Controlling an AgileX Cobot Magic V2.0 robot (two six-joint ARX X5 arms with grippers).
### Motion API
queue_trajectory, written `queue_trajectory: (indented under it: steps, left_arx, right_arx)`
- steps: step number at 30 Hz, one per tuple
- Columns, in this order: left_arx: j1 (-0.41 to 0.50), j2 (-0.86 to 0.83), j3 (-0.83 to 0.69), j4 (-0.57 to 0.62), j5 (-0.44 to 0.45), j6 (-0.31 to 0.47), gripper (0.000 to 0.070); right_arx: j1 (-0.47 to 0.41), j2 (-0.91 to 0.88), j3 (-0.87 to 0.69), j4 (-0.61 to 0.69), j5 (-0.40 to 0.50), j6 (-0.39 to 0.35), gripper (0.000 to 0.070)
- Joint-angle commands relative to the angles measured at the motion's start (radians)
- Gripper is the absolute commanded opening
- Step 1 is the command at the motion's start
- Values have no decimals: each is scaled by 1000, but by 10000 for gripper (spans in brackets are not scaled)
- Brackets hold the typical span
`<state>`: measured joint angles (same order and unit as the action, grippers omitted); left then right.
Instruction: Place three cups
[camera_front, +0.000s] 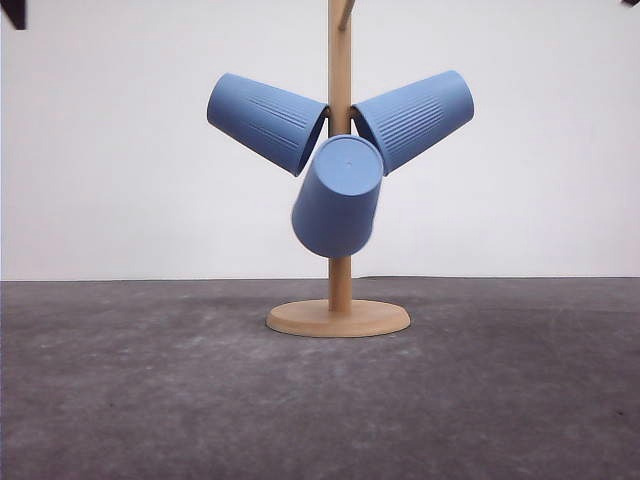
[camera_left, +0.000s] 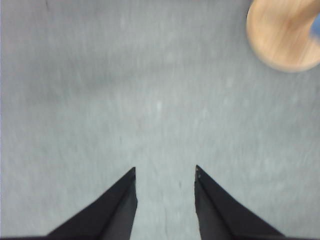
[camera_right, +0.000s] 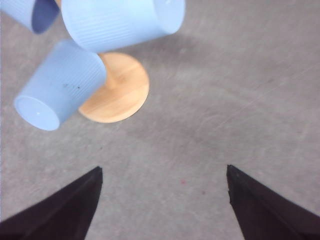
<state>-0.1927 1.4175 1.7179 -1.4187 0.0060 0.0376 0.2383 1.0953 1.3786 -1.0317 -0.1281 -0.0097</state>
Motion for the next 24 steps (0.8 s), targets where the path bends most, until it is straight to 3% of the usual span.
queue_trajectory:
  steps: [1, 11, 21, 22, 23, 24]
  left_arx:
    - [4, -16, -40, 7, 5, -8, 203]
    - [16, -220, -310, 103, 9, -51, 203]
    - [16, -363, -380, 158, 20, -59, 203]
    - [16, -367, -380, 159, 20, -62, 199]
    - [16, -367, -380, 157, 20, -61, 185]
    - [16, -368, -380, 152, 20, -58, 117]
  right_arx:
    - [-8, -28, -22, 0, 1, -26, 500]
    - [-66, -193, -227, 22, 1, -36, 500]
    - [-83, -202, -261, 52, -2, -32, 495]
    - [-83, -202, -261, 52, -2, -30, 473]
    - [-83, -202, -261, 51, -2, -28, 391]
    - [-83, -202, -261, 50, -2, -27, 256]
